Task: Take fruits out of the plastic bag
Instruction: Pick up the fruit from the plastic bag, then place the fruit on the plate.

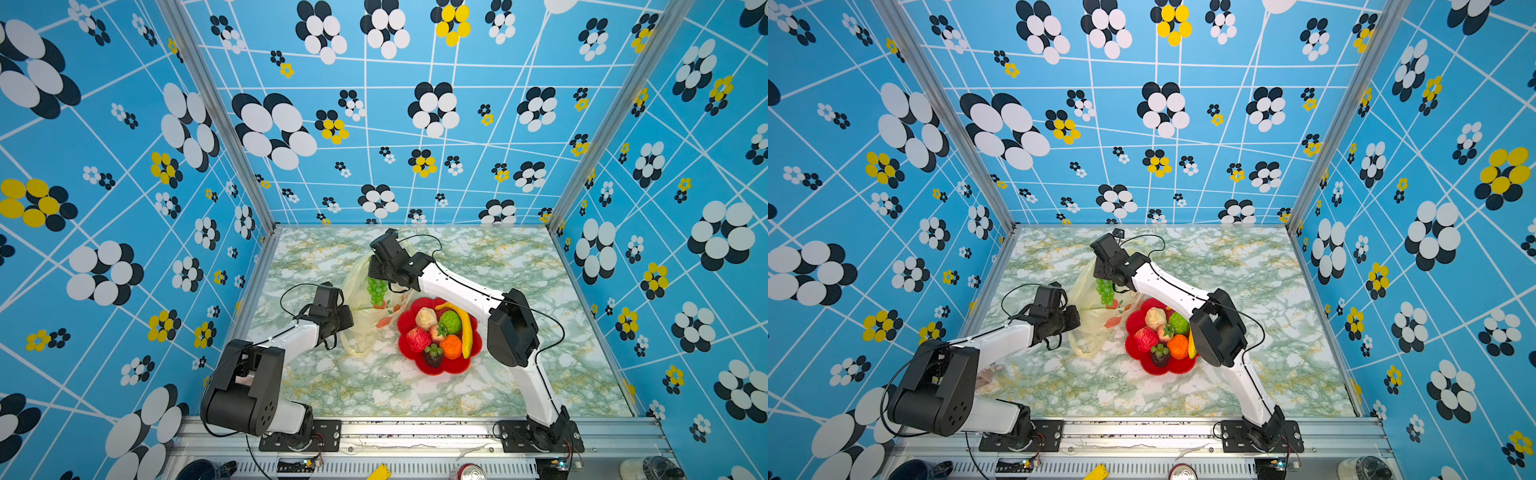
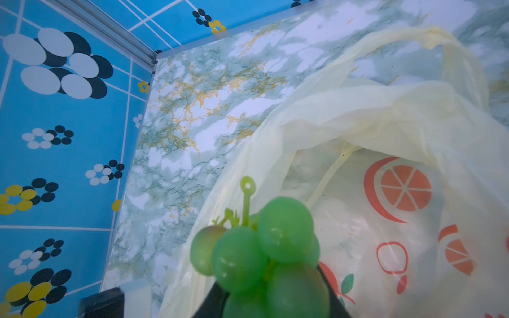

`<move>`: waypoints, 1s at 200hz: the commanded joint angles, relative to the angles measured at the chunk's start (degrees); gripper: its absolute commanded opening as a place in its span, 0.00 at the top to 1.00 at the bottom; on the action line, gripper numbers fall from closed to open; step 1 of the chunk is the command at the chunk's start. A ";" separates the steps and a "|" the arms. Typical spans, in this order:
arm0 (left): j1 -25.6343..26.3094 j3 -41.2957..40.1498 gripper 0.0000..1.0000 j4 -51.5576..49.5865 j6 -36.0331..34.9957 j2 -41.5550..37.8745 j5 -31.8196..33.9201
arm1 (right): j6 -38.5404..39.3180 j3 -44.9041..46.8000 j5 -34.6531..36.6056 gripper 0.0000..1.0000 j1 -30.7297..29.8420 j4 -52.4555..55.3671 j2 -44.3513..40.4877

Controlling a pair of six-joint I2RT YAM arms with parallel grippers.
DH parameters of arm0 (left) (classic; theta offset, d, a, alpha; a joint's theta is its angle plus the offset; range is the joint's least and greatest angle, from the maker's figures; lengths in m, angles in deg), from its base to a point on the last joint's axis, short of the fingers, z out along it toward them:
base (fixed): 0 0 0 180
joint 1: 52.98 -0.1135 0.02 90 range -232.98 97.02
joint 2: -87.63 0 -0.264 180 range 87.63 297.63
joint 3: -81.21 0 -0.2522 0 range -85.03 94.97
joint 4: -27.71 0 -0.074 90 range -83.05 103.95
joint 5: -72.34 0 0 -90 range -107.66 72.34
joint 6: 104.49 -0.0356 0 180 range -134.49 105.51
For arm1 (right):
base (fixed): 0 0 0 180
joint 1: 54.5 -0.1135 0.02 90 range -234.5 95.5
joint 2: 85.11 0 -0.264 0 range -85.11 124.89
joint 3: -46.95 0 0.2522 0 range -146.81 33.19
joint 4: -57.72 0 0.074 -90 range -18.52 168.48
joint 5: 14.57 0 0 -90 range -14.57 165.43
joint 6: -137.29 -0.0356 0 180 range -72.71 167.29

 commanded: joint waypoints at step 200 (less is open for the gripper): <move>-0.69 -0.43 0.86 1.11 -1.01 -0.73 -1.03 | 16.76 44.45 9.25 0.69 -8.46 14.77 -49.54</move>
